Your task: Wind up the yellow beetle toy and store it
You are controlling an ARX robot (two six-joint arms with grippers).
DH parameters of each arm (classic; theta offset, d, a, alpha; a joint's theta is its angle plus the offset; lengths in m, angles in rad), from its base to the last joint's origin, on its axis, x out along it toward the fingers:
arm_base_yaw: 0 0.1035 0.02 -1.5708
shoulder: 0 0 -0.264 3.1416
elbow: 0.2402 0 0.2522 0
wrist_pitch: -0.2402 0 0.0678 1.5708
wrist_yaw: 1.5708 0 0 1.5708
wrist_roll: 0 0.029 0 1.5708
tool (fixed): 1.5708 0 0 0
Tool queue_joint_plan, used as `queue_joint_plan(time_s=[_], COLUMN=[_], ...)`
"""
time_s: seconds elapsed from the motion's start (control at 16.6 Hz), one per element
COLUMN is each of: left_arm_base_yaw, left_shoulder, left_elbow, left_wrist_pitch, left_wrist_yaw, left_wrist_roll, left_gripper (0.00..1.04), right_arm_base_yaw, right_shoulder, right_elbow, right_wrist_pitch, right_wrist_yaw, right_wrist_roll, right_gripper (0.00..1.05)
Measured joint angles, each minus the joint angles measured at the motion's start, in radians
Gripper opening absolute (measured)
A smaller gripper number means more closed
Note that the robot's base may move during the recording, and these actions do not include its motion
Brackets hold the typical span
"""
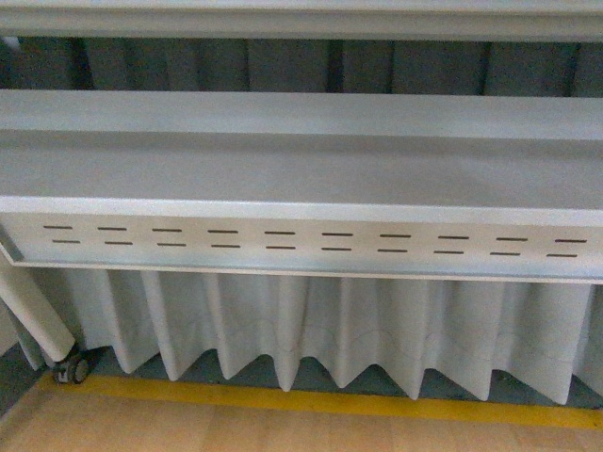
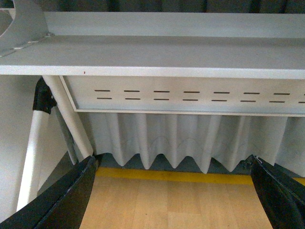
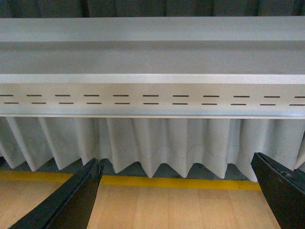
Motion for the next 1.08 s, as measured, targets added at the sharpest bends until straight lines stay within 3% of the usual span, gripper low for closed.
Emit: queue_joint_plan(time_s=[1.08], left_arm_base_yaw=[0.000], left_shoulder=[0.000], left_elbow=[0.000], left_wrist_pitch=[0.000], left_wrist_yaw=[0.000], left_wrist_roll=[0.000], left_gripper=[0.98], right_arm_base_yaw=[0.000], right_shoulder=[0.000], right_elbow=[0.000], right_wrist_pitch=[0.000], right_wrist_yaw=[0.000], right_wrist_roll=[0.000], right_gripper=[0.98])
